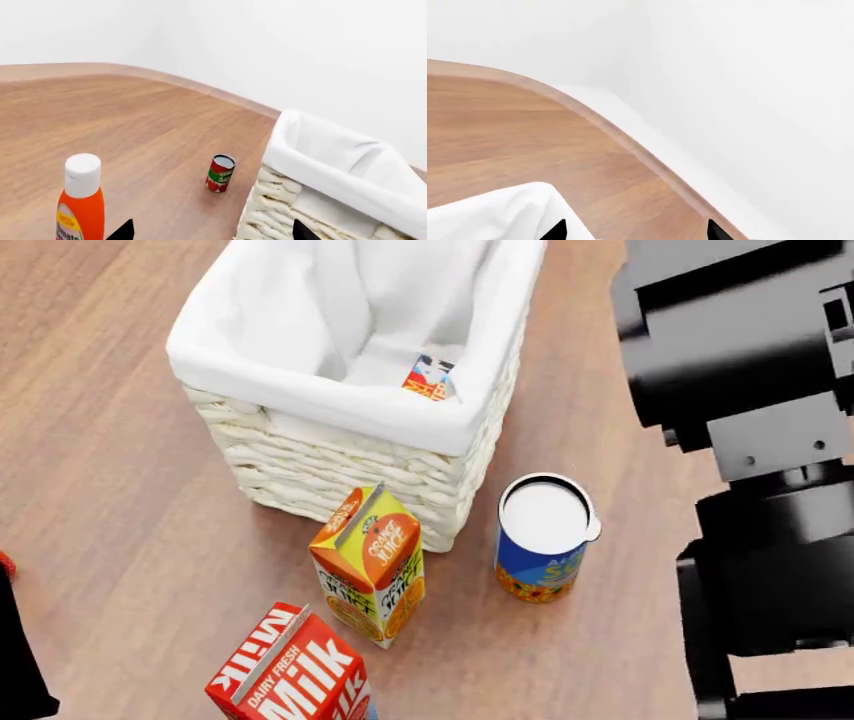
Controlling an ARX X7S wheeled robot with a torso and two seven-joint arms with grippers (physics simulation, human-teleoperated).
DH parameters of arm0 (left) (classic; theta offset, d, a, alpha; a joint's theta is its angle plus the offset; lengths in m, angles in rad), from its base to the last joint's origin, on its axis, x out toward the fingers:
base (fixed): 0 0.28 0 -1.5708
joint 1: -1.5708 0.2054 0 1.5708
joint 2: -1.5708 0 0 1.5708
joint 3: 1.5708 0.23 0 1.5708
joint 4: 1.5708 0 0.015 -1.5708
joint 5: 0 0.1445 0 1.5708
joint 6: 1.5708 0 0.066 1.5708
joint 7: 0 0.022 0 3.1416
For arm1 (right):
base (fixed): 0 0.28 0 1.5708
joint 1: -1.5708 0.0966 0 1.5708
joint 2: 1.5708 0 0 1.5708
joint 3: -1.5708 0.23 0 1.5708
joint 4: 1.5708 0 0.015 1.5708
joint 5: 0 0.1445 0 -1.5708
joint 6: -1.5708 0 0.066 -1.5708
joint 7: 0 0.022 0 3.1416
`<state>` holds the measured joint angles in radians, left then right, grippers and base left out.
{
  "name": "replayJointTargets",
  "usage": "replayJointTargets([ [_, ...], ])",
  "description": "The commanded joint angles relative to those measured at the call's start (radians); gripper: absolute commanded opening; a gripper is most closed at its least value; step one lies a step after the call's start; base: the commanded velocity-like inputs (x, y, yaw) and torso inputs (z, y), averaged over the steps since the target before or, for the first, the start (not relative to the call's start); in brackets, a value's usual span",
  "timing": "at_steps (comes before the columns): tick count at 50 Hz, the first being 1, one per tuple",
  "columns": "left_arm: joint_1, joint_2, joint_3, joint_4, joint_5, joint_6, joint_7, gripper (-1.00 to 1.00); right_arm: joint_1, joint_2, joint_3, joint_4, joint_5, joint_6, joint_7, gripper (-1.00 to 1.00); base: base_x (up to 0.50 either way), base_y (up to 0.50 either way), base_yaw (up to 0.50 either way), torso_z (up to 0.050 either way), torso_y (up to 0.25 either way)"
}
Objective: Pick up the butter and put it in the basket.
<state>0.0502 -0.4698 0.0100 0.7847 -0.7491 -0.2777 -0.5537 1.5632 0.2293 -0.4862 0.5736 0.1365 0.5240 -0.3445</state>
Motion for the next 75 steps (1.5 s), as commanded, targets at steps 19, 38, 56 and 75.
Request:
replayJointTargets([
  [19, 0.011, -0.028, -0.037, 0.012, -0.012, 0.046, 0.030, 1.00, -0.406, 0.239, 0.112, -1.007, -0.026, 0.356, 0.245, 1.00, 0.00, 0.00, 0.00, 0.000, 0.000],
  [38, 0.019, -0.026, -0.045, -0.003, 0.034, 0.104, 0.068, 1.00, -0.863, 0.334, 0.239, -1.366, -0.057, 0.272, 0.401, 1.00, 0.00, 0.00, 0.00, 0.000, 0.000],
  [56, 0.079, -0.007, -0.120, 0.033, 0.040, 0.227, 0.103, 1.00, -1.146, 0.368, 0.102, -1.617, -0.255, 0.243, 0.577, 1.00, 0.00, 0.00, 0.00, 0.000, 0.000],
  [75, 0.127, -0.010, -0.185, 0.055, 0.039, 0.347, 0.179, 1.00, -1.527, -0.007, 0.082, -1.603, -0.956, -0.055, 0.299, 1.00, 0.00, 0.00, 0.00, 0.000, 0.000],
])
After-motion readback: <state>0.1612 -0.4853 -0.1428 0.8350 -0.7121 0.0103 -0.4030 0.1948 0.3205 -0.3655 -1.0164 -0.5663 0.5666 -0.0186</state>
